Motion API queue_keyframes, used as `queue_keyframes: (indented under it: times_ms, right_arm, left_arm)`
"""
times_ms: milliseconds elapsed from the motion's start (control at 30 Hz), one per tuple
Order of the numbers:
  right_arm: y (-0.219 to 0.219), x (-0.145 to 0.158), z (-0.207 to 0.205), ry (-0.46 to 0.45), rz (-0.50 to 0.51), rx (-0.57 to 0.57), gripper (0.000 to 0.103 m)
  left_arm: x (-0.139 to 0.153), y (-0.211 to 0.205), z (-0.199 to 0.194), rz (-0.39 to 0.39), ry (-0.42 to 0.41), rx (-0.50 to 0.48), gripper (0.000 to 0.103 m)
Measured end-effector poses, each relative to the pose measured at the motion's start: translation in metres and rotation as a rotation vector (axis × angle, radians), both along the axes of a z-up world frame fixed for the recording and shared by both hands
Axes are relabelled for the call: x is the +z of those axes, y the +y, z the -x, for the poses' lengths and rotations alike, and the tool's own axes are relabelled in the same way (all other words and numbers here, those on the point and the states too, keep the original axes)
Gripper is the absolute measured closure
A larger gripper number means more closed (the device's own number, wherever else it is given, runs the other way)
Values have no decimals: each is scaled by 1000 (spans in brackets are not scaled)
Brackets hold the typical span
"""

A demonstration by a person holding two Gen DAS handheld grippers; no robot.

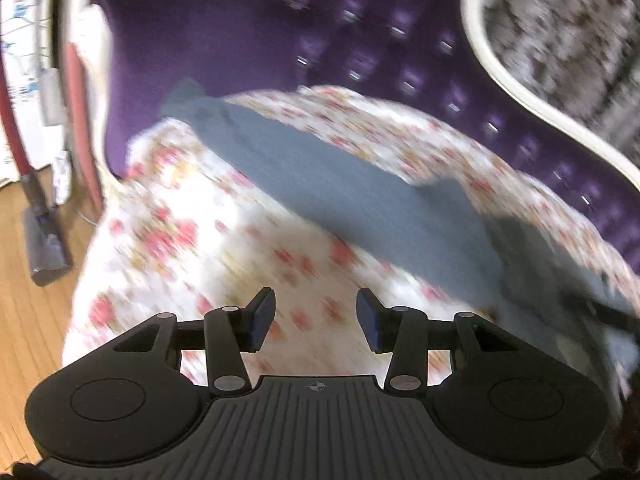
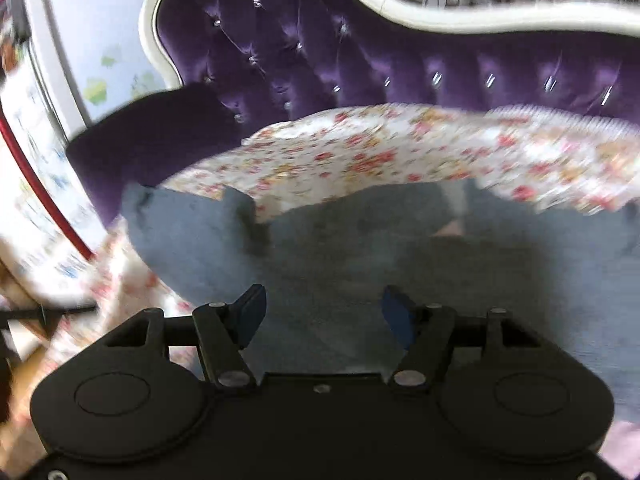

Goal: Fold small clothes
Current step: 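Grasp the other sleeve cuff with the left tool and lift it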

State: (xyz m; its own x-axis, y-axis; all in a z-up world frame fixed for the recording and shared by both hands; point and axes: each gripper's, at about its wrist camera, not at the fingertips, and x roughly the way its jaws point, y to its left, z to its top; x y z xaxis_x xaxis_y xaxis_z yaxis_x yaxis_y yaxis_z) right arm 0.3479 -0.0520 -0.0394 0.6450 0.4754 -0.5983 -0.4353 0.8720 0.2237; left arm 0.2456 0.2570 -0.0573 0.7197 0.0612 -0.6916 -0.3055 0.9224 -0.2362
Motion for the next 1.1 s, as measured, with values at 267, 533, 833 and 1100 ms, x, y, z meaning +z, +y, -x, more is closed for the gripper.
queue_keyframes:
  times_ms: [267, 533, 833, 1100]
  right_arm:
    - [5, 24, 70, -248, 77, -41, 3]
    - [7, 39, 91, -254, -32, -15, 2]
    - [2, 39, 95, -231, -69, -22, 2]
    - [-9, 30, 94, -175, -80, -73, 2]
  left_arm:
    - [7, 70, -53, 4, -16, 58, 51]
    - [-3, 125, -107, 33, 0, 121, 50]
    - [-23, 161, -133, 148, 1, 179, 51]
    - [-9, 165, -146, 189, -95, 161, 95]
